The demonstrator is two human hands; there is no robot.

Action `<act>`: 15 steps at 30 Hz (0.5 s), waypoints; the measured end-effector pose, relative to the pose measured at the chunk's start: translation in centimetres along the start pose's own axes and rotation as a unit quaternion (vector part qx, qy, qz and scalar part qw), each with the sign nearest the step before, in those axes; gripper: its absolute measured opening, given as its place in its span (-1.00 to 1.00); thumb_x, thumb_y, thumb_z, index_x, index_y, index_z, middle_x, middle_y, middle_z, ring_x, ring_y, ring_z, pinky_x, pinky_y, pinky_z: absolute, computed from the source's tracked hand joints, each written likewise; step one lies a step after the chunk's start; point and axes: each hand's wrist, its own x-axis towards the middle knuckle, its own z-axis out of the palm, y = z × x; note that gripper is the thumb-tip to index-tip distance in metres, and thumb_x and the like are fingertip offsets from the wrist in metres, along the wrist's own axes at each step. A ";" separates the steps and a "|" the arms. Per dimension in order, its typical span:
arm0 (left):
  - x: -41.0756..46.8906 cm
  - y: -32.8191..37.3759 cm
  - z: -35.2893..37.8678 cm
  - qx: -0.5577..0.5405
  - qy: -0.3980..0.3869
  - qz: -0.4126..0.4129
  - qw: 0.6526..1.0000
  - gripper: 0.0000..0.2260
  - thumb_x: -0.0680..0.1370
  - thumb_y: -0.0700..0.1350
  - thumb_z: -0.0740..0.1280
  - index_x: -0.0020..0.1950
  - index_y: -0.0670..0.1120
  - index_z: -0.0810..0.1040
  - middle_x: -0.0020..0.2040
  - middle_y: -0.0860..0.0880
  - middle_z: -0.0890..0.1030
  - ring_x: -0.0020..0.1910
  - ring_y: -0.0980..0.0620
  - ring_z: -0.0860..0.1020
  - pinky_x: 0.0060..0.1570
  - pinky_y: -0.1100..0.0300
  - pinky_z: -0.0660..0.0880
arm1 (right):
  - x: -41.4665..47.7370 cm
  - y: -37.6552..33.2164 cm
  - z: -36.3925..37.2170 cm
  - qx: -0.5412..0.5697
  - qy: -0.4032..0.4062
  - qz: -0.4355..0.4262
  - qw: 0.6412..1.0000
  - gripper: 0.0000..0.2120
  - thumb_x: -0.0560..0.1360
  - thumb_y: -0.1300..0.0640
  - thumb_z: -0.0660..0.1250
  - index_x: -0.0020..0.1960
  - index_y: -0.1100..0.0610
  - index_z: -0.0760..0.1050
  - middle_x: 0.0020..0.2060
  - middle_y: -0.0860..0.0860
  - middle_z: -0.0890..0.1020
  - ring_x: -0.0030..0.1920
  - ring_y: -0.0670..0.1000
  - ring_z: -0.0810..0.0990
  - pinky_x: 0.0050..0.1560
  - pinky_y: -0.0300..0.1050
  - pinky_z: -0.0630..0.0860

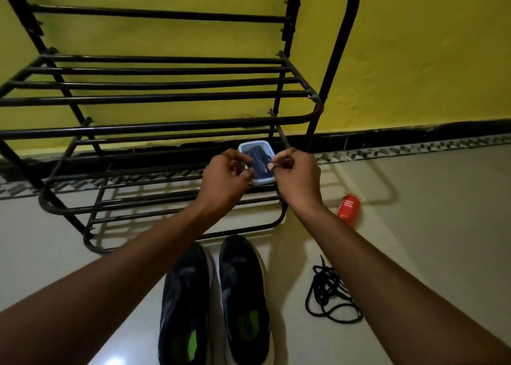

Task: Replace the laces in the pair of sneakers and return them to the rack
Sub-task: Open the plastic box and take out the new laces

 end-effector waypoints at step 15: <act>-15.2 0.1 -8.2 -0.261 0.055 -0.184 0.946 -0.77 0.69 -0.11 0.18 0.20 -0.15 0.58 0.07 -0.17 0.71 -0.02 -0.11 0.71 -0.17 0.11 0.60 | -14.5 -4.7 0.6 0.199 -0.204 0.141 0.948 -0.77 0.48 0.29 0.48 0.10 0.17 0.57 -0.22 0.14 0.72 -0.23 0.11 0.73 -0.19 -0.03 0.66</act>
